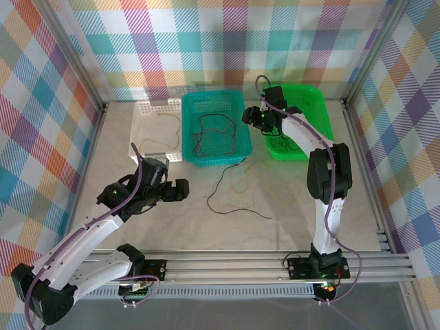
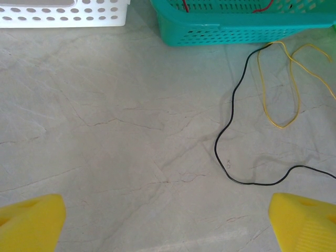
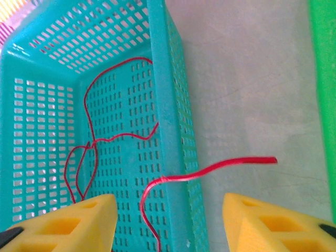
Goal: Untangle the cables
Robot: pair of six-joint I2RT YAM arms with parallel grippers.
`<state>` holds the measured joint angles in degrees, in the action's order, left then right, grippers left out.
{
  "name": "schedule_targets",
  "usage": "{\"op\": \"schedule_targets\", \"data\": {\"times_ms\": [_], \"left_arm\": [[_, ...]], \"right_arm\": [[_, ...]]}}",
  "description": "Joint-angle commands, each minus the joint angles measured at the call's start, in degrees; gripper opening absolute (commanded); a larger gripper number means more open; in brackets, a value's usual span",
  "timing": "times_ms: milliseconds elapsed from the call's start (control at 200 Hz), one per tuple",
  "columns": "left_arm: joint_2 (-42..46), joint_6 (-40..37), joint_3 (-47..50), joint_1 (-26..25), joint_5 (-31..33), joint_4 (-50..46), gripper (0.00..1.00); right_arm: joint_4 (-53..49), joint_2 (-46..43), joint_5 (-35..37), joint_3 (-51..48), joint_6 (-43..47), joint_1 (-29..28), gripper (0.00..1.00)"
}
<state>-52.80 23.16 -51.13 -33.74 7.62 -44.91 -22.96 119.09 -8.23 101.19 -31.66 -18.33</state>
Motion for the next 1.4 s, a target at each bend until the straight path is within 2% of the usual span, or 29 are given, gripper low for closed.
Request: {"op": "schedule_targets", "data": {"times_ms": [0, 165, 345, 505, 745, 995, 1395], "left_arm": [[-0.1, 0.4, -0.4, -0.8, 0.8, 0.0, 0.99], [-0.1, 0.4, -0.4, -0.8, 1.0, -0.1, 0.98], [-0.2, 0.4, -0.5, -0.8, 1.0, -0.1, 0.98], [-0.6, 0.4, -0.6, -0.8, 0.7, 0.2, 0.99], [-0.3, 0.4, -0.5, -0.8, 1.0, -0.1, 0.98], [-0.3, 0.4, -0.6, -0.8, 1.3, -0.2, 0.99], [-0.5, 0.3, -0.6, -0.8, 1.1, -0.1, 0.99]], "right_arm": [[1.9, 3.1, -1.6, 2.9, -1.6, 0.0, 0.53], [-0.2, 5.4, -1.3, 5.0, -1.9, 0.2, 0.52], [2.2, 3.5, 0.5, 1.0, -3.0, 0.2, 0.52], [2.0, 3.9, 2.5, 1.8, -3.1, 0.1, 0.42], [1.6, 7.0, 2.7, 6.2, -2.3, 0.1, 0.42], [1.8, 7.0, 4.8, 7.5, -1.5, 0.1, 0.29], [1.3, 8.0, 7.1, 7.8, 2.1, 0.0, 0.22]]}}
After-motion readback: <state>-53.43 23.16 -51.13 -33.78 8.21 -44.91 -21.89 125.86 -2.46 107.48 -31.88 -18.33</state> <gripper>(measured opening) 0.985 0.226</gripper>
